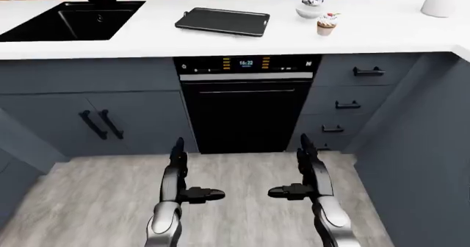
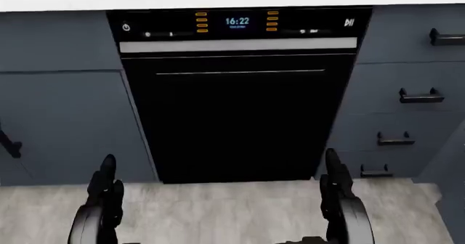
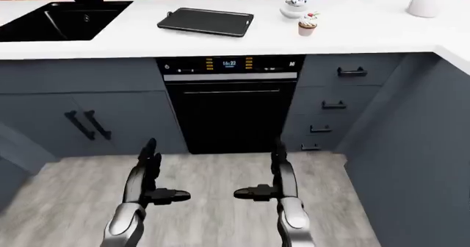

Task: Pick up the bowl with donut and place it on the tray. Pick up the cupcake and place it on the tray.

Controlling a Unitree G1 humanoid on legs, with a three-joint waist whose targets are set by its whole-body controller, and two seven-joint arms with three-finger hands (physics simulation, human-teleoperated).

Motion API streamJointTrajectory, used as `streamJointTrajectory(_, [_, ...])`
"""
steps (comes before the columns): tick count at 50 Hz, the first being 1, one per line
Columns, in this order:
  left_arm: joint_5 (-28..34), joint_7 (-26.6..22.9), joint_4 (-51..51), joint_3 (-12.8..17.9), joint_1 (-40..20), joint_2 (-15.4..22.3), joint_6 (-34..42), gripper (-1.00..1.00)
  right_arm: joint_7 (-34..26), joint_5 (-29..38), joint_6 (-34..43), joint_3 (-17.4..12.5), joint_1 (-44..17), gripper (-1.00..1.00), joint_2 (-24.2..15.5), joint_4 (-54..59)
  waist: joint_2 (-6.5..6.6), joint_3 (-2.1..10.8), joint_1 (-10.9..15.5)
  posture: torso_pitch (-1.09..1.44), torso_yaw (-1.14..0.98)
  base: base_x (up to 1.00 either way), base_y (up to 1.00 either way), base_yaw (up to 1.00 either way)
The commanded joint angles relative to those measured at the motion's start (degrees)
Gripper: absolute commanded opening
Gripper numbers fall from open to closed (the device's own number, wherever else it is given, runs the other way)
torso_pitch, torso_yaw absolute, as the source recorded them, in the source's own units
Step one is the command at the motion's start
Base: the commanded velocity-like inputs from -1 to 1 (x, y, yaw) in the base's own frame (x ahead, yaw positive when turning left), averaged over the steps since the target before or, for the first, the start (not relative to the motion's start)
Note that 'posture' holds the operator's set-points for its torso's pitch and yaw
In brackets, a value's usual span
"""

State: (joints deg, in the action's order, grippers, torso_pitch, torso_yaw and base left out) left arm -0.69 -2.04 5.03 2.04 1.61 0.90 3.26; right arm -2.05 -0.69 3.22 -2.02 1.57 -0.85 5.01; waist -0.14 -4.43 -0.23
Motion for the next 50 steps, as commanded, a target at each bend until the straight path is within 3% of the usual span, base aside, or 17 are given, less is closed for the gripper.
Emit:
streamJointTrajectory(1, [-0.38, -1.23, -5.59, -0.80, -1.27, 0.10, -2.30, 1.00, -0.21, -0.39, -1.75, 0.14, -1.32, 1.00, -0.16, -6.79, -0.45, 0.05, -0.12, 0.00, 0.00, 0.00, 0.00, 0.00])
streamJointTrajectory(3, [0.01, -1.32, -7.49, -1.43, -0.42, -0.24, -1.30, 1.00, -0.43, -0.98, -2.13, 0.02, -1.57, 1.00, -0.03, -6.38, -0.04, 3.57, 0.43, 0.00, 0.00, 0.00, 0.00, 0.00])
streamJointTrajectory(4, [0.09, -1.25, -7.46, -1.40, -0.43, -0.27, -1.48, 1.00, -0.19, -0.78, -1.92, 0.15, -1.61, 1.00, 0.04, -6.64, -0.03, 2.97, 0.45, 0.00, 0.00, 0.00, 0.00, 0.00])
streamJointTrajectory(5, [0.33, -1.16, -6.81, -1.30, -0.74, -0.19, -1.83, 1.00, -0.28, -0.76, -1.64, 0.35, -1.52, 1.00, 0.06, -6.92, -0.40, 0.92, 0.32, 0.00, 0.00, 0.00, 0.00, 0.00])
streamJointTrajectory(7, [0.44, -1.14, -7.16, -1.06, -0.94, -0.08, -1.45, 1.00, -0.35, -0.61, -2.02, 0.31, -1.71, 1.00, -0.05, -6.28, -0.48, 3.96, 0.45, 0.00, 0.00, 0.00, 0.00, 0.00])
streamJointTrajectory(8, [0.52, -1.07, -6.94, -0.89, -1.29, 0.02, -1.44, 1.00, -0.26, -0.46, -2.16, 0.32, -1.90, 1.00, -0.06, -6.06, -0.46, 4.29, 0.47, 0.00, 0.00, 0.00, 0.00, 0.00])
streamJointTrajectory(17, [-0.78, -1.48, -24.11, 1.52, -4.22, 1.43, 14.24, 1.00, 1.05, -0.48, 8.43, 0.21, -3.65, 1.00, -0.12, -19.08, -0.18, 4.83, 0.49, 0.00, 0.00, 0.00, 0.00, 0.00])
streamJointTrajectory(21, [-1.52, -1.80, -32.40, 3.79, -7.86, 2.98, 23.52, 1.00, 1.93, -1.24, 18.21, -0.91, -7.36, 1.00, -0.79, -28.53, -0.08, 5.27, 0.52, 0.00, 0.00, 0.00, 0.00, 0.00])
streamJointTrajectory(31, [-5.00, -0.83, -42.36, 7.82, -15.05, 5.77, 37.19, 1.00, 3.87, -4.79, 28.94, -2.27, -13.32, 1.00, -1.80, -37.79, 0.05, 5.18, 0.55, 0.00, 0.00, 0.00, 0.00, 0.00])
streamJointTrajectory(32, [-5.25, -0.68, -42.54, 7.81, -14.72, 5.69, 37.03, 1.00, 3.75, -4.92, 28.75, -2.08, -12.90, 1.00, -1.81, -38.30, 0.36, 6.17, 0.52, 0.00, 0.00, 0.22, 0.00, 0.00])
streamJointTrajectory(34, [-5.51, -0.53, -42.57, 7.94, -14.60, 5.88, 36.82, 1.00, 3.80, -5.48, 28.55, -2.22, -12.51, 1.00, -1.70, -38.65, 0.45, 2.27, 0.47, 0.00, 0.00, 0.37, 0.00, 0.00])
streamJointTrajectory(40, [-5.63, -0.53, -42.48, 7.77, -12.75, 5.58, 35.37, 1.00, 3.29, -5.80, 27.80, -1.42, -11.05, 1.00, -1.40, -39.12, -2.24, 1.67, 0.31, 0.00, 0.00, 0.38, 0.00, 0.00])
streamJointTrajectory(41, [-5.54, -0.65, -41.66, 7.59, -12.47, 5.42, 34.37, 1.00, 3.07, -5.69, 27.29, -1.35, -11.10, 1.00, -1.48, -38.59, -1.00, 1.92, 0.03, 0.00, 0.00, 0.38, 0.00, 0.00])
streamJointTrajectory(44, [-5.20, -1.01, -39.64, 7.43, -12.34, 5.43, 32.41, 1.00, 2.87, -5.98, 28.19, -1.46, -11.63, 1.00, -1.55, -39.22, -1.68, 2.23, 0.14, 0.00, 0.00, 0.38, 0.00, 0.00])
streamJointTrajectory(46, [-5.32, -1.02, -40.45, 7.48, -12.60, 5.54, 33.25, 1.00, 2.97, -6.21, 29.16, -1.55, -12.13, 1.00, -1.60, -40.01, -0.87, 2.54, 0.20, 0.00, 0.00, 0.38, 0.00, 0.00])
streamJointTrajectory(49, [-5.26, -1.03, -41.07, 7.36, -12.84, 5.58, 33.92, 1.00, 3.15, -6.50, 30.35, -1.42, -12.61, 1.00, -1.58, -41.19, 0.88, 1.89, -0.29, 0.00, 0.00, 0.38, -0.05, 0.00])
streamJointTrajectory(50, [-5.20, -1.07, -40.95, 7.35, -12.78, 5.57, 33.72, 1.00, 3.16, -6.52, 30.30, -1.46, -12.65, 1.00, -1.60, -41.20, 2.52, 1.90, -0.66, 0.00, 0.00, 0.38, -0.16, 0.00])
